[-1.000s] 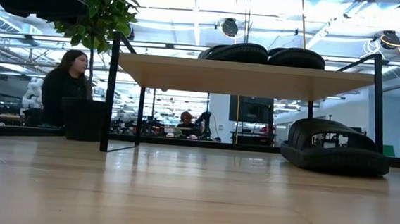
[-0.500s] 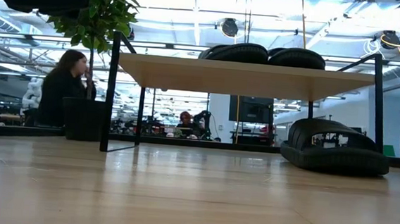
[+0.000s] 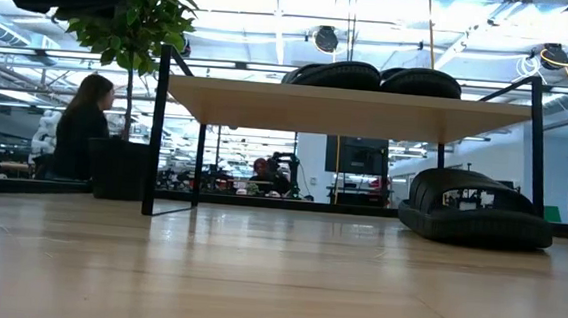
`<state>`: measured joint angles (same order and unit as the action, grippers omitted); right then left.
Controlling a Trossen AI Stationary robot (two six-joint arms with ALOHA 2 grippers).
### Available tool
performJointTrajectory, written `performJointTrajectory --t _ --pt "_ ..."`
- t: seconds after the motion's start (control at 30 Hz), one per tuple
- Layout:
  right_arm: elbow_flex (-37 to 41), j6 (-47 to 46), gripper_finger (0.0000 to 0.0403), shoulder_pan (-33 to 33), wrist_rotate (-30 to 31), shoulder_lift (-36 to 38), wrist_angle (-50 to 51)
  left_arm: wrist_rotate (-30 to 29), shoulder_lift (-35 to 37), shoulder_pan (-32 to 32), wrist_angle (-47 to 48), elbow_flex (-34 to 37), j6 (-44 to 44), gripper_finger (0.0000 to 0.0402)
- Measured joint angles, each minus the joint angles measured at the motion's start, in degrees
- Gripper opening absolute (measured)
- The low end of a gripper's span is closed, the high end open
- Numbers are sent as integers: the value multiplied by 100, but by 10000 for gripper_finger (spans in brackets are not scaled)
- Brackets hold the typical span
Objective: Pick and place slides into the shelf
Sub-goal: Put the black slide under the shelf
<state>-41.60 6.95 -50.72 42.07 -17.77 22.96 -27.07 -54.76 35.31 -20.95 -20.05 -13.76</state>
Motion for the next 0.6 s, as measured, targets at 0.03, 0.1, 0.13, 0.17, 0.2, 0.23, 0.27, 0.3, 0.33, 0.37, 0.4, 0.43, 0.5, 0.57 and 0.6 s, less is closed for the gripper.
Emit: performJointTrajectory --t 0.03,0.1,0.13,0.17,0.2,0.23,0.27,0.3,0.33,0.37,0.4,0.43,0.5,0.57,0.6 --pt "0 48 0 48 -93 -12 12 0 2 0 -41 0 -63 17" --pt "60 192 0 146 -291 -25 3 1 1 1 -69 0 -172 17" --pt "110 230 0 204 -314 -25 -15 2 0 2 -69 0 -215 17" --pt "145 239 0 275 -284 -19 -15 1 2 1 -70 0 -243 17" --pt "174 231 0 363 -132 2 -12 0 2 0 -76 0 -264 17" --pt "188 145 0 466 139 43 70 0 2 0 -76 0 -267 17" --pt "190 -5 0 571 384 122 203 1 1 1 -74 0 -267 17" --pt "190 -179 0 671 533 231 336 2 2 1 -74 0 -288 17" --pt "192 -326 0 759 586 357 448 0 1 0 -77 0 -331 17" --pt "192 -425 0 830 576 488 493 2 1 1 -76 0 -381 17" --pt "190 -509 0 898 571 621 536 2 2 0 -75 0 -424 17" --pt "190 -595 0 948 570 748 612 0 2 0 -76 0 -471 17" --pt "190 -765 0 1006 610 994 755 0 2 0 -79 0 -604 17" --pt "190 -967 0 1029 603 1224 957 1 0 1 -80 0 -687 17" --pt "191 -1093 0 1028 602 1307 1060 0 2 0 -84 0 -713 17"
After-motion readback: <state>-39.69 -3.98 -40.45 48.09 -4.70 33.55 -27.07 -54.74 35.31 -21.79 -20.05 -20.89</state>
